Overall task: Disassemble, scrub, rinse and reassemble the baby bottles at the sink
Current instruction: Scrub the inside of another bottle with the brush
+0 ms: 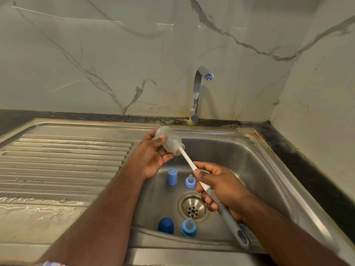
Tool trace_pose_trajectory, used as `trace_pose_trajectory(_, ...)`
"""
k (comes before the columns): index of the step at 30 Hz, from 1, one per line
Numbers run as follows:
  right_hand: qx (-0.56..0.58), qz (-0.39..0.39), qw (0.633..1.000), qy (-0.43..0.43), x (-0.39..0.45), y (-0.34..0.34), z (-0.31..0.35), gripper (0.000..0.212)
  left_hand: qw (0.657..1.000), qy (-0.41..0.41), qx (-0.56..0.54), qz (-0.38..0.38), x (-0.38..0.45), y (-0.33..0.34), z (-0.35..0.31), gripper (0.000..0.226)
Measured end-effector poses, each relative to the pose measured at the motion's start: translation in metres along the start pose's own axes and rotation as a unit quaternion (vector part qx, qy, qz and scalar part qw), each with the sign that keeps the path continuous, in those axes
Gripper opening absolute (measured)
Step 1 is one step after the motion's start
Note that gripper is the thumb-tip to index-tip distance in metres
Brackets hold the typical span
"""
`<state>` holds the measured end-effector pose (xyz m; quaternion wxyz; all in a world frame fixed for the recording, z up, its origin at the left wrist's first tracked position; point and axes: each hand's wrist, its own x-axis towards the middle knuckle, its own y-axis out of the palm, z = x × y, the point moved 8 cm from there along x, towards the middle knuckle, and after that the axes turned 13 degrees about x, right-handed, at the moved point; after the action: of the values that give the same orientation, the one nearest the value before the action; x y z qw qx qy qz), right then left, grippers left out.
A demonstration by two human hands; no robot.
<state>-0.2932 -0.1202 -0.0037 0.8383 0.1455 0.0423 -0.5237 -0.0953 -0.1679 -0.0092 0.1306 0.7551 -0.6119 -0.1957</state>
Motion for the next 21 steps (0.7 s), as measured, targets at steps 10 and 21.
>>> trace_pose_trajectory(10, -0.061, 0.031, 0.997, -0.034, -0.003, 0.007, 0.003, 0.036, 1.000, 0.006, -0.004, 0.006, -0.001, -0.001, -0.003, 0.036)
trace_pose_trajectory(21, -0.225, -0.008, 0.971, -0.086, -0.003, 0.000, 0.012, 0.043, 1.000, 0.002, 0.027, -0.004, -0.001, -0.002, 0.000, 0.037)
